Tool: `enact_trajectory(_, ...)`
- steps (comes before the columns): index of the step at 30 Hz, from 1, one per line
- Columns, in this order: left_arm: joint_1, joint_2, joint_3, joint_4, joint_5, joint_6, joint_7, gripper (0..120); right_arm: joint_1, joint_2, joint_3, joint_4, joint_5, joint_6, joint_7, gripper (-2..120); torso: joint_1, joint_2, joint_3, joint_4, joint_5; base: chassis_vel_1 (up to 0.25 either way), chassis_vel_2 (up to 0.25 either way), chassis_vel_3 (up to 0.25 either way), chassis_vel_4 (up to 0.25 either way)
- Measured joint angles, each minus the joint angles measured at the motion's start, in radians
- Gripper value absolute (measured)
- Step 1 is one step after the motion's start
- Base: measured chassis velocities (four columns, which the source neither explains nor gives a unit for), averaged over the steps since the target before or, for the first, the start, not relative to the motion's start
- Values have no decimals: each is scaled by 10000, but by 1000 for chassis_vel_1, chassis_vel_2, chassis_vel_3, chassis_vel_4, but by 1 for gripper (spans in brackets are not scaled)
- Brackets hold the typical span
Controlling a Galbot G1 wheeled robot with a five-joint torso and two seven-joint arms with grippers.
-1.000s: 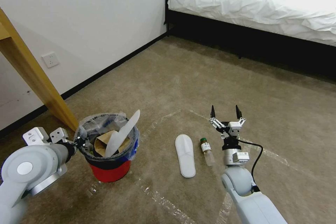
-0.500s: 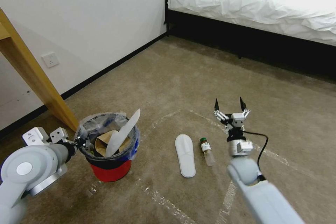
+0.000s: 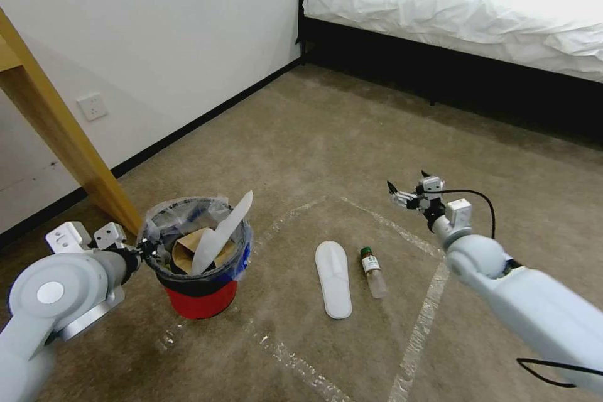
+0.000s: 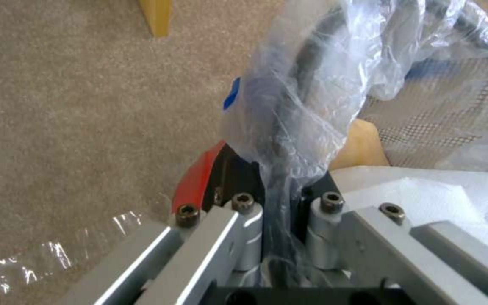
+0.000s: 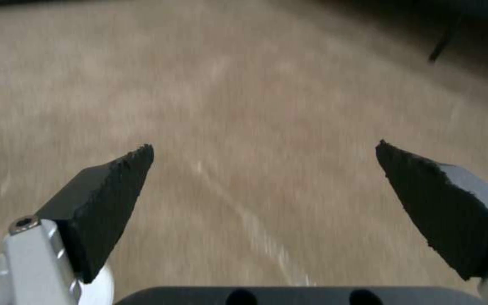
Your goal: Pick up the trash bin and place the garbage on the floor into it.
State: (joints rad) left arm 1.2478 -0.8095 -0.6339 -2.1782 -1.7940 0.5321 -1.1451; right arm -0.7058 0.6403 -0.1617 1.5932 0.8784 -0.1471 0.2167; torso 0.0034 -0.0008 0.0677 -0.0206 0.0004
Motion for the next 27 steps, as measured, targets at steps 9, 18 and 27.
enact_trajectory(9, -132, 66, 87, 291, 28, 82, 152, 4, 416, -243, -512, 1117, 2074, -3112, 1201, 100, 0, 0, -1, 1, -5, 0, 0, 0, 0)
enact_trajectory(18, -89, 87, 102, 366, 48, 81, 158, 4, 1108, 833, -864, 1347, 5292, -5923, 4307, 100, 0, 0, -1, 4, -7, 0, 0, 0, 0)
enact_trajectory(27, -81, 34, 204, 392, 118, 64, 134, 4, 1173, 1591, -701, 1266, 6298, -6028, 5328, 100, 0, 0, -1, 4, -7, 0, 0, 0, 0)
